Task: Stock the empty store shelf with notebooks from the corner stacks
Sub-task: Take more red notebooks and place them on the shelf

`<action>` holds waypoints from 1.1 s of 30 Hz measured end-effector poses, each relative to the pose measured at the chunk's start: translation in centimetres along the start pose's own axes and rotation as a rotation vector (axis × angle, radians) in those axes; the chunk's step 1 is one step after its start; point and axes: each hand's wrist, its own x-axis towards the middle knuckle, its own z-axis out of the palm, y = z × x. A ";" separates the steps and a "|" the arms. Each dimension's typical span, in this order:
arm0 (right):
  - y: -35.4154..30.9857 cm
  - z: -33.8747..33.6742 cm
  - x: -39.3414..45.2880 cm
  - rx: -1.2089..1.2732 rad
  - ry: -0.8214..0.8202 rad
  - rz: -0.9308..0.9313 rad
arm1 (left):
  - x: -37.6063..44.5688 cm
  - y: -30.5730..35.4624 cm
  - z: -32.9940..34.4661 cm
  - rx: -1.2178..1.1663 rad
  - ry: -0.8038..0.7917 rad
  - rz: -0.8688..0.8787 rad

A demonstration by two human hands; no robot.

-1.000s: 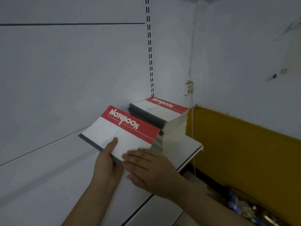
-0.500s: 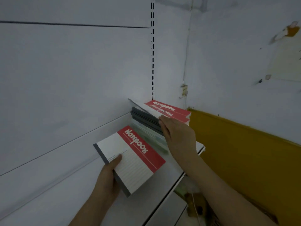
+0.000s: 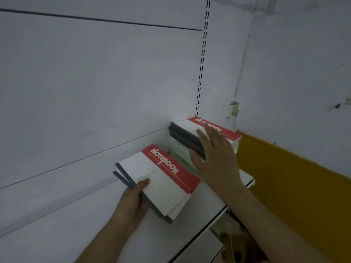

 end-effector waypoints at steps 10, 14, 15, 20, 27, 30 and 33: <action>2.1 0.5 1.3 0.086 0.207 -0.066 | -0.4 0.0 0.5 0.063 -0.028 0.007; -1.2 -0.3 -2.0 0.218 0.257 -0.181 | -0.8 0.3 1.4 0.050 0.017 0.059; -2.4 -0.1 -3.3 0.247 0.201 -0.244 | -0.9 0.6 1.7 0.029 0.014 0.080; -4.5 1.4 -5.3 0.552 -0.245 -0.547 | -2.6 1.8 2.7 0.130 0.017 0.256; -3.7 -0.4 1.6 1.096 -0.339 -0.060 | -6.5 4.2 2.4 0.744 0.145 0.476; -5.6 -1.1 1.5 1.313 -0.536 -0.017 | -8.0 3.9 1.9 0.830 0.147 0.382; -8.7 -0.8 1.5 1.432 -0.519 -0.008 | -9.7 2.8 -0.7 0.800 0.279 0.386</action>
